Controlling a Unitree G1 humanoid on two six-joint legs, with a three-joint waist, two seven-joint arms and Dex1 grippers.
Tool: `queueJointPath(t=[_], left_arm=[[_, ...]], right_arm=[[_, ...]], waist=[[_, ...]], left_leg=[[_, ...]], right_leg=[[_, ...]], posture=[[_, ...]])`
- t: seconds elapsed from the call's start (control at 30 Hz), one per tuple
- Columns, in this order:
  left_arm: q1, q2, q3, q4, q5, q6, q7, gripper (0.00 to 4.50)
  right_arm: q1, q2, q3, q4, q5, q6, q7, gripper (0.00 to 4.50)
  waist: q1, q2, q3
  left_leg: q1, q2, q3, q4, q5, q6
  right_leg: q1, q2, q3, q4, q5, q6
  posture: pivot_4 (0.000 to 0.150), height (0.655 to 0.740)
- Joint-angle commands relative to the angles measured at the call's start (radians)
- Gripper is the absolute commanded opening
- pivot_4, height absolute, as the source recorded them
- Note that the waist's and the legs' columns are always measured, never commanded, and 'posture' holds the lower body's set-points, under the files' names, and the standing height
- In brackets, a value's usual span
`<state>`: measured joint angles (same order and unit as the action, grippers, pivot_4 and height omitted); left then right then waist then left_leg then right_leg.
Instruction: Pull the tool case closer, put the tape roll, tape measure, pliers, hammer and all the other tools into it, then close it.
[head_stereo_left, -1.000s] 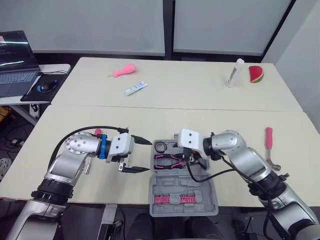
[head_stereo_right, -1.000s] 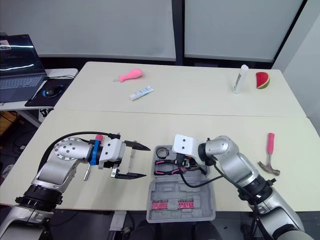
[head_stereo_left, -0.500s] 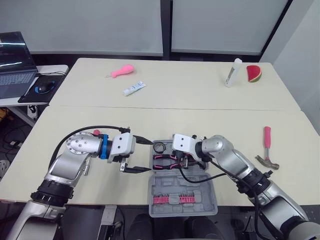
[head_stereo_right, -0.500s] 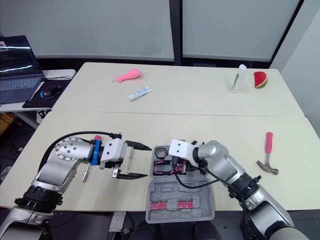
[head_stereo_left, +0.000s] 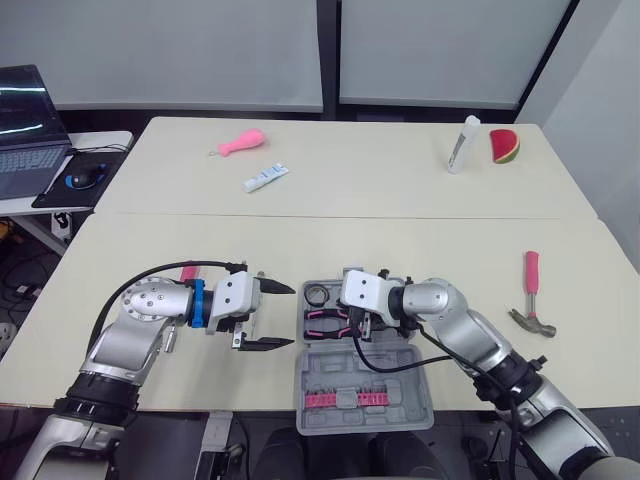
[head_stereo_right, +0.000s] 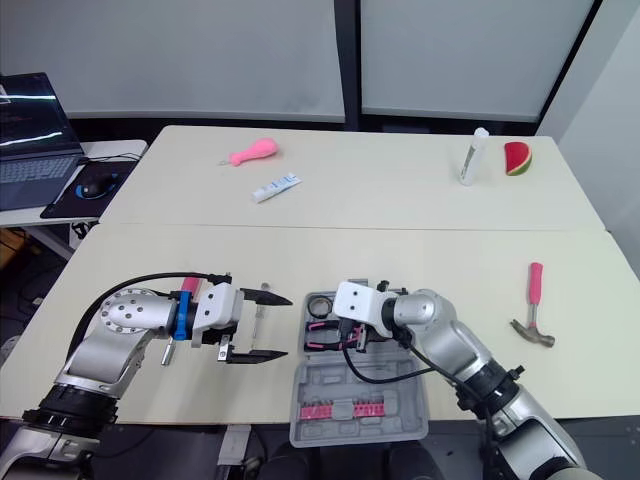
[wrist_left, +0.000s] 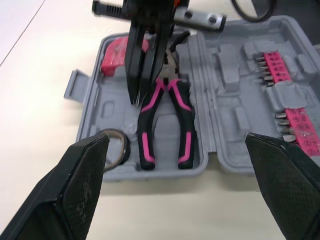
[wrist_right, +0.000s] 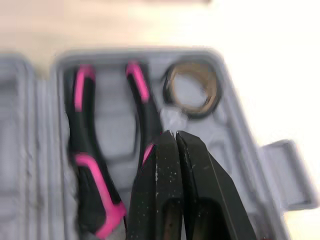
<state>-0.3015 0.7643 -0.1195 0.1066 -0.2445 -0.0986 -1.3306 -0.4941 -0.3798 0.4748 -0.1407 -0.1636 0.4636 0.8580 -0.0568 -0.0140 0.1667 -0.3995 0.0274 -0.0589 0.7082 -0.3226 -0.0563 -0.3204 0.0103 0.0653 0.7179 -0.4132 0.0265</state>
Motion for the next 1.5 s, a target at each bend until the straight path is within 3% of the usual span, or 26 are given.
queueJointPath(t=[0.03, 0.23, 0.33, 0.5, 0.73, 1.0, 1.5], left_arm=[[0.03, 0.026, 0.031, 0.01, 0.021, -0.035, 0.021, 4.5], [0.093, 0.023, 0.027, -0.015, 0.039, 0.008, 0.077, 4.5], [0.136, 0.026, 0.012, -0.006, 0.081, -0.021, 0.105, 3.91], [0.176, 0.017, -0.029, 0.0, 0.148, -0.032, 0.141, 2.35], [0.168, -0.027, -0.097, 0.008, 0.228, -0.024, 0.193, 0.11], [0.124, -0.076, -0.14, 0.029, 0.274, -0.013, 0.232, 0.01], [0.071, -0.167, -0.201, 0.047, 0.292, 0.018, 0.236, 0.01]], right_arm=[[0.063, -0.079, -0.131, -0.225, 0.089, 0.03, 0.038, 0.01], [0.314, -0.284, -0.352, -0.394, 0.205, -0.05, 0.097, 0.01], [0.466, -0.39, -0.452, -0.43, 0.238, -0.008, 0.127, 0.0], [0.641, -0.506, -0.472, -0.402, 0.155, -0.101, 0.094, 0.0], [0.644, -0.484, -0.376, -0.239, 0.087, -0.225, 0.049, 0.0], [0.522, -0.426, -0.288, -0.083, 0.038, -0.303, 0.023, 0.0], [0.442, -0.316, -0.21, -0.053, 0.036, -0.269, 0.016, 0.0]], waist=[[0.002, 0.0, 0.0], [0.025, 0.0, 0.0], [0.026, 0.0, 0.0], [0.024, 0.0, 0.0], [0.026, 0.0, 0.0], [0.027, 0.0, 0.0], [0.029, 0.002, -0.001]], left_leg=[[0.0, 0.0, 0.0, 0.0, 0.0, 0.0], [0.0, -0.002, 0.0, -0.001, -0.001, 0.002], [0.0, -0.002, 0.001, -0.001, -0.002, 0.004], [0.001, -0.001, 0.002, -0.002, -0.002, 0.004], [0.001, -0.002, 0.003, -0.002, -0.002, 0.004], [0.001, -0.002, 0.004, -0.002, -0.002, 0.004], [0.002, -0.002, 0.004, -0.001, -0.001, 0.002]], right_leg=[[0.0, 0.0, 0.0, 0.0, 0.0, 0.0], [0.002, -0.002, 0.0, -0.003, 0.0, 0.0], [0.002, -0.002, 0.001, -0.003, 0.0, 0.0], [0.002, -0.002, 0.002, -0.003, 0.0, 0.0], [0.003, -0.001, 0.003, -0.004, 0.0, 0.0], [0.003, -0.001, 0.004, -0.004, 0.0, 0.0], [0.004, -0.002, 0.004, -0.003, 0.0, 0.0]], posture=[[0.15, 0.74], [0.15, 0.74], [0.15, 0.74], [0.15, 0.74], [0.15, 0.74], [0.15, 0.74], [0.15, 0.74]])
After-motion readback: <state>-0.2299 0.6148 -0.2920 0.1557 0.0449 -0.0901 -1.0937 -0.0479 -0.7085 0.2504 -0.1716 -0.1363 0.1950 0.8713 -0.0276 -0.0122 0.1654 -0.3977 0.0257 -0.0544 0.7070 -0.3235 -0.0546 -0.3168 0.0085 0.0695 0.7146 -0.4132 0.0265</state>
